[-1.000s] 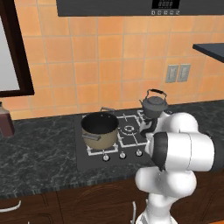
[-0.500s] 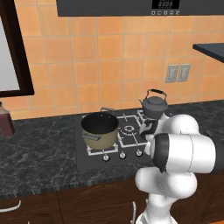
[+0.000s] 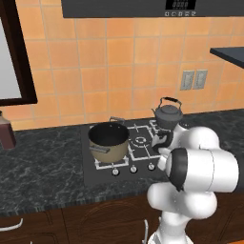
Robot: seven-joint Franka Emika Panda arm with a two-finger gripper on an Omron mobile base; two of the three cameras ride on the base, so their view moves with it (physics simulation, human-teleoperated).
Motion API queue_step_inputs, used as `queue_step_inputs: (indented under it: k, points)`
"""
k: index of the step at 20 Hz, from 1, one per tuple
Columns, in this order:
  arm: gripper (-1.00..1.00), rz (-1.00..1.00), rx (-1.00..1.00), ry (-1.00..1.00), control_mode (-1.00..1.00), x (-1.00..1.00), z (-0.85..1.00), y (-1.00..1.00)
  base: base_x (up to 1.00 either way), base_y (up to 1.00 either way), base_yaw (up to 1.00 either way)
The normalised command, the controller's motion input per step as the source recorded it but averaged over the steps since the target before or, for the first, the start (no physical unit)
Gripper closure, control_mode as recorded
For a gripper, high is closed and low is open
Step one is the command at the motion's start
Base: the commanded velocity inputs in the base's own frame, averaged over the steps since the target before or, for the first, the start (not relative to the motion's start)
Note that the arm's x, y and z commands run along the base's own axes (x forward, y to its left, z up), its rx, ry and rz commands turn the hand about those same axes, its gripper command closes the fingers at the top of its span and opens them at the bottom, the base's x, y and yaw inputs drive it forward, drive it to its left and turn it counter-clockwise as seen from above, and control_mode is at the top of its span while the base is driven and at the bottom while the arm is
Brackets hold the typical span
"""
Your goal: Pick the kettle from the counter and place it on a stove burner. Then turn the burner on.
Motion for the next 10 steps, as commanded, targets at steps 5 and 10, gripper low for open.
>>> queue_step_inputs:
  k: [5, 10]
  points:
    - [1.00, 0.50, 0.00, 0.00, -1.00, -0.26, -0.13, 0.02, 0.00, 0.00, 0.00]
    - [1.00, 0.57, -0.01, 0.00, -1.00, -0.21, -0.22, 0.01, 0.00, 0.00, 0.00]
